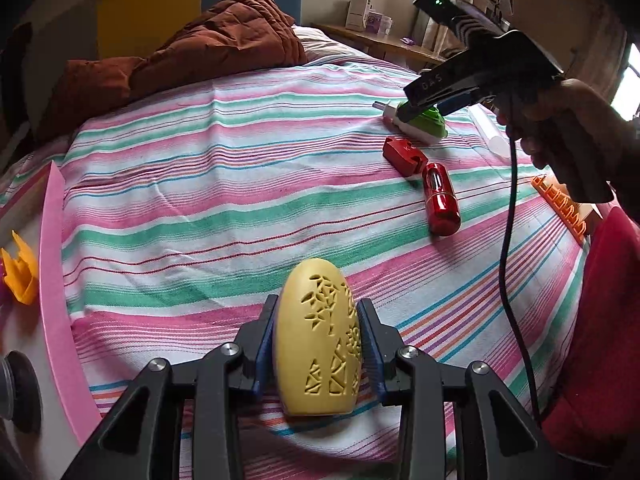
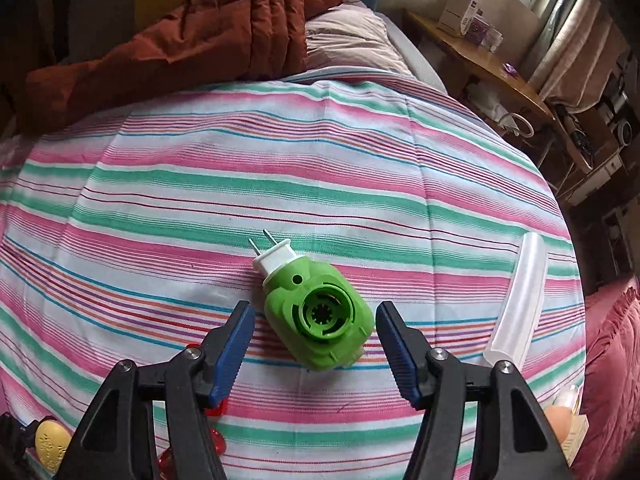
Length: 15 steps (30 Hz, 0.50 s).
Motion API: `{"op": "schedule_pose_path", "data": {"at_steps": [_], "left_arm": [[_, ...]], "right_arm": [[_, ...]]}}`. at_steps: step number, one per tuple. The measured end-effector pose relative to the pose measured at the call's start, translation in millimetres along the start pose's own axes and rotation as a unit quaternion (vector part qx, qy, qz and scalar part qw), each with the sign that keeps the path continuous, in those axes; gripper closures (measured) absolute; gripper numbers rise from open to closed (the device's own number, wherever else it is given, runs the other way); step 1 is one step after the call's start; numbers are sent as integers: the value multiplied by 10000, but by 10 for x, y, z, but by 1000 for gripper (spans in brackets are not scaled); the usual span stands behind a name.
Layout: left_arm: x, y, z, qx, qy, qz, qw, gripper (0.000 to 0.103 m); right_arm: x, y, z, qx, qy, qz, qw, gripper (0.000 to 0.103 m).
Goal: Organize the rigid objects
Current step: 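Lift the yellow sponge with left while right grasps the green plug-in device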
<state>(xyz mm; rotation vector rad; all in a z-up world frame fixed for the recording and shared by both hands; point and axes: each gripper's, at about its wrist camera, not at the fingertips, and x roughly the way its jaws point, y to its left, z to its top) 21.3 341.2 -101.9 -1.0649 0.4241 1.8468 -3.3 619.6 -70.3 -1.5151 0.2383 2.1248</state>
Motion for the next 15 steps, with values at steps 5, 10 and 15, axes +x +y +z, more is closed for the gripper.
{"op": "schedule_pose_path", "data": {"at_steps": [5, 10, 15], "left_arm": [[-18, 4, -18, 8, -16, -9, 10000, 65], [-25, 4, -29, 25, -31, 1, 10000, 65], [-28, 37, -7, -100, 25, -62, 9999, 65]], "right_arm": [[279, 1, 23, 112, 255, -120, 9995, 38], [211, 17, -61, 271, 43, -221, 9994, 39], [-166, 90, -92, 473, -466, -32, 9978, 39]]}}
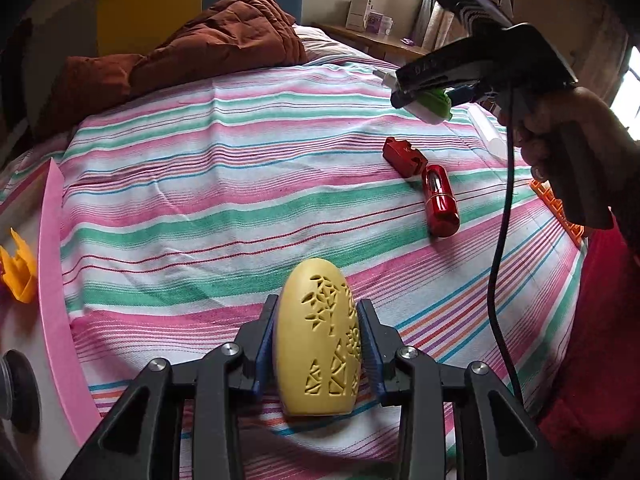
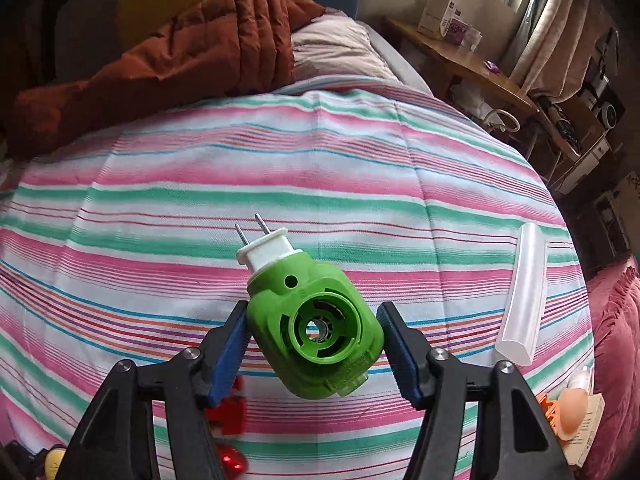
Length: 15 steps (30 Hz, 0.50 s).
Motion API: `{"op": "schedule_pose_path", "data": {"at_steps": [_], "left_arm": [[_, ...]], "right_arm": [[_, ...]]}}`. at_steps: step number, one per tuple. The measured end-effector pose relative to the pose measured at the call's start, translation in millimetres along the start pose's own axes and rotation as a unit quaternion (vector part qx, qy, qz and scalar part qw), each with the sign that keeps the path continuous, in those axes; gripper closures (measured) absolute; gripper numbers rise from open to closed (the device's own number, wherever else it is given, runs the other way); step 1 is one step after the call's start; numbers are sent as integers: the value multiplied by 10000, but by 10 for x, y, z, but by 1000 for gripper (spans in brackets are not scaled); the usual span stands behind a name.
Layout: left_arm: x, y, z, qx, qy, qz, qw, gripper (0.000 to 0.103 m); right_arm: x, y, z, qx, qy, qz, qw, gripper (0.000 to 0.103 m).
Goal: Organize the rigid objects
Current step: 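Lift the yellow sponge with left while right grasps the green plug-in device, then carry the yellow sponge into the tray and release it with left while right holds the green device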
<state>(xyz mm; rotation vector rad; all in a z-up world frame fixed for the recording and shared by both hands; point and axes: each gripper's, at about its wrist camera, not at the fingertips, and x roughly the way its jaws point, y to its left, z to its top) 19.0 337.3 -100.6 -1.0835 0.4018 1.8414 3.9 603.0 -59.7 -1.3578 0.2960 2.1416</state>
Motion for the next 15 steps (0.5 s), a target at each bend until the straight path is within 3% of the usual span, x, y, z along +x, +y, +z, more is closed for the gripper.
{"op": "schedule_pose_path", "data": {"at_steps": [4, 9, 13, 15], "left_arm": [[-71, 36, -10, -130, 82, -46, 9999, 65], [-252, 115, -133, -262, 109, -11, 9996, 65], [-466, 158, -205, -308, -26, 65, 9995, 65], [-570, 177, -212, -332, -124, 78, 9993, 65]], "right_arm": [[-287, 230, -15, 115, -228, 738, 9969, 39], [-362, 696, -264, 32, -112, 1499, 9886, 39], [-291, 1038, -480, -272, 83, 1600, 9867, 39], [-218, 1191, -553, -603, 208, 1370, 9885, 39]]}}
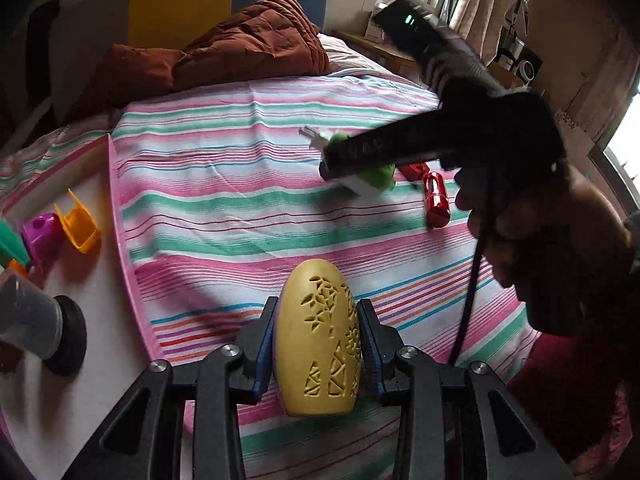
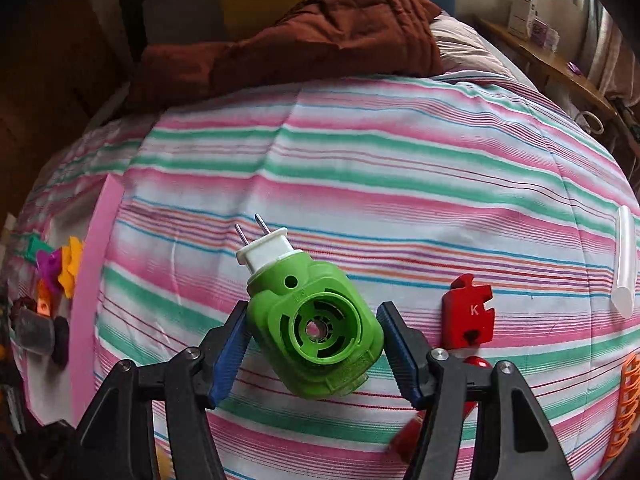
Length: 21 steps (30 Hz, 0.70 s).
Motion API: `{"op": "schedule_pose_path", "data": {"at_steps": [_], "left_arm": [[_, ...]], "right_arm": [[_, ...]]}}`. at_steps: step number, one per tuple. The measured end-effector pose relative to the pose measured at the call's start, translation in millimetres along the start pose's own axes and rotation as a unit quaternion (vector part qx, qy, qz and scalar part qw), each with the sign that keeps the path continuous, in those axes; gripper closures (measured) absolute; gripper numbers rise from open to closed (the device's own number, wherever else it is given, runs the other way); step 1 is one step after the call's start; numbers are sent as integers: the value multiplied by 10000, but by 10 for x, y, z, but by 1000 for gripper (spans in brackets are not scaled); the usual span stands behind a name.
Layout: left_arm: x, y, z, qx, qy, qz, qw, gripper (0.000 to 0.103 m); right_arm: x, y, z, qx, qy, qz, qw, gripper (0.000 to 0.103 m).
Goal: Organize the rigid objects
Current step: 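Carry the yellow sponge into the tray and release it with left while right holds the green device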
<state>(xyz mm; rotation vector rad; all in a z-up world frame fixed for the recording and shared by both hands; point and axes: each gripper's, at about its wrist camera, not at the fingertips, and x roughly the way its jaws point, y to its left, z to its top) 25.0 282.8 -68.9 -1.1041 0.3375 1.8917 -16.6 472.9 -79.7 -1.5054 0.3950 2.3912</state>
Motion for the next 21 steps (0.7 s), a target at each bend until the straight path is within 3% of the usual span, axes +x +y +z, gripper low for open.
{"op": "schedule_pose_path", "data": {"at_steps": [2, 5, 13, 21], "left_arm": [[-109, 26, -9, -32, -112, 20, 9999, 65], [-236, 55, -18, -65, -245, 79, 9996, 65], [-505, 157, -89, -269, -444, 143, 9986, 65], [-645, 311, -136, -473, -559, 355, 9967, 65]], "right_arm": [[129, 66, -50, -300, 205, -312, 9989, 39], [144, 132, -85, -560, 111, -516, 9970, 39], [220, 40, -81, -274, 197, -273, 9991, 39], [241, 45, -48, -307, 155, -318, 9989, 39]]}}
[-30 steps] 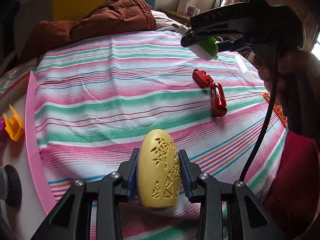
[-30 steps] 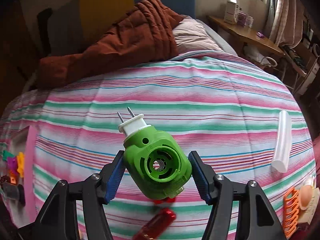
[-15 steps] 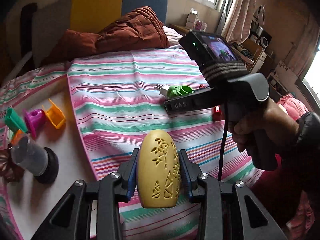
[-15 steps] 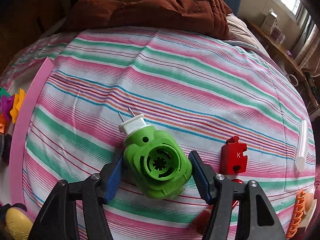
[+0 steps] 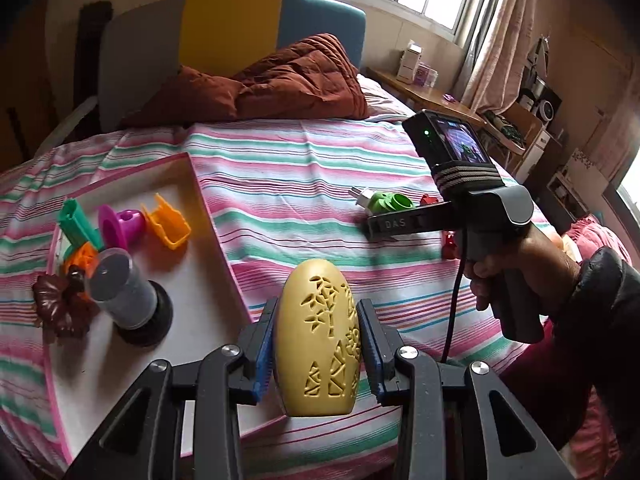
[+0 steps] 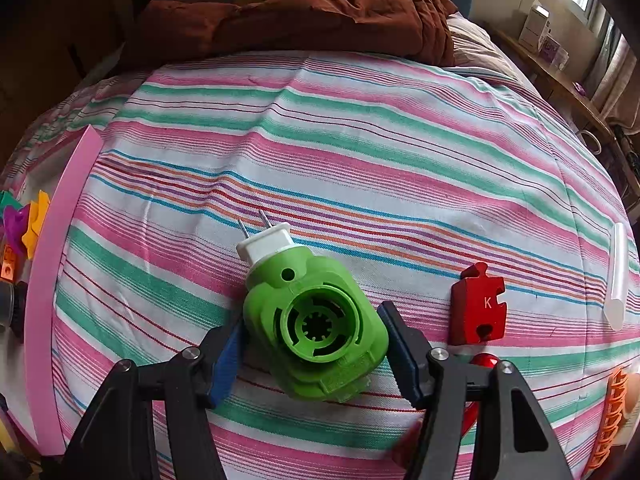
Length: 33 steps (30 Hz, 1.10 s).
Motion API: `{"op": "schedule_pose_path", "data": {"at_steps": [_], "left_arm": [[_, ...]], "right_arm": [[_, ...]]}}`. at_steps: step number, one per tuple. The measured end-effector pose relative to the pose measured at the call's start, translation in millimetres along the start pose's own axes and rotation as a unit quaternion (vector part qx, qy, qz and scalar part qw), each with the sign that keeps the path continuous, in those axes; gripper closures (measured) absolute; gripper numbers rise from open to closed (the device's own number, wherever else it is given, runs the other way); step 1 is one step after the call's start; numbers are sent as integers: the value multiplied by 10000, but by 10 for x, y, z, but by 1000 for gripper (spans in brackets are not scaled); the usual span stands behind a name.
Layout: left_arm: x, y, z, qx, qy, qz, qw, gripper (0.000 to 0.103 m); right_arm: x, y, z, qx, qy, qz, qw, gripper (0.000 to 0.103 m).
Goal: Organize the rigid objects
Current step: 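Carry the yellow sponge into the tray and release it with left while right holds the green device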
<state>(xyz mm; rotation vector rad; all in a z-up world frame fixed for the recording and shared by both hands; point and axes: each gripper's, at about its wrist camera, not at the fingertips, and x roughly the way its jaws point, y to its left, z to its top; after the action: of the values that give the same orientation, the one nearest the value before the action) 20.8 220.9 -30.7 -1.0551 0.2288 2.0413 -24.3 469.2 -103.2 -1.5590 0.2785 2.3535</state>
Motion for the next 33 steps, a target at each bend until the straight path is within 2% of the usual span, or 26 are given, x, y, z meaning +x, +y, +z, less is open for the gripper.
{"op": "schedule_pose_path", "data": {"at_steps": [17, 20, 24, 30, 33], "left_arm": [[-268, 249, -80, -317, -139, 202, 9992, 65], [-392, 413, -102, -517, -216, 275, 9981, 65], [-563, 766, -191, -892, -306, 598, 9937, 65], [-618, 1340, -416, -1615, -158, 1033, 9813, 65], [-573, 1485, -498, -1712, -64, 1171, 9782, 65]], "right_arm": [[33, 48, 29, -225, -88, -165, 9996, 40], [41, 57, 35, -259, -105, -191, 9994, 40], [22, 59, 15, -256, -102, -189, 9994, 40], [11, 77, 8, -301, -107, -229, 9992, 40], [9, 78, 7, -301, -105, -229, 9992, 40]]}}
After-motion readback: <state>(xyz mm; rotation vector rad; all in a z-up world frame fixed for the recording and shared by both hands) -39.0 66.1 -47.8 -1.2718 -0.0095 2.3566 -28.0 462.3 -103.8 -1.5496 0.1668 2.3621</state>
